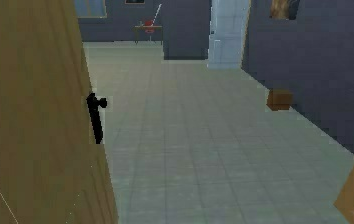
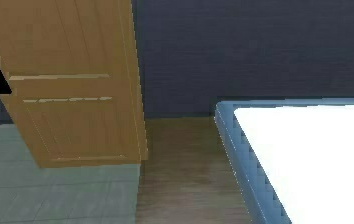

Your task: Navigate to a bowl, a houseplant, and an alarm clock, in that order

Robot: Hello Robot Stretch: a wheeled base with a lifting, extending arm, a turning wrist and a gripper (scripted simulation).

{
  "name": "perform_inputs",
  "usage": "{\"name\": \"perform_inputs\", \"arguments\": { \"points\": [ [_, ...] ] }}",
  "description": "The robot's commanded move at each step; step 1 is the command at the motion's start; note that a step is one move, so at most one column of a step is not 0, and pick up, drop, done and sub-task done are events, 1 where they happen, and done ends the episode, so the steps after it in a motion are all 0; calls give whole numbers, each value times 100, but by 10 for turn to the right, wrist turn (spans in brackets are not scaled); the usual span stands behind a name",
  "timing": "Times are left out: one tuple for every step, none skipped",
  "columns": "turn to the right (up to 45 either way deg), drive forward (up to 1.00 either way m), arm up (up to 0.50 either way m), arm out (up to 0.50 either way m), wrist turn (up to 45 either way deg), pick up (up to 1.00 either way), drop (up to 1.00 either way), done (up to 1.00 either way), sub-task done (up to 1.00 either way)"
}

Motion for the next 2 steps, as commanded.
{"name": "perform_inputs", "arguments": {
  "points": [
    [-30,0,0,0,0,0,0,0,0],
    [0,100,0,0,0,0,0,0,0]
  ]
}}
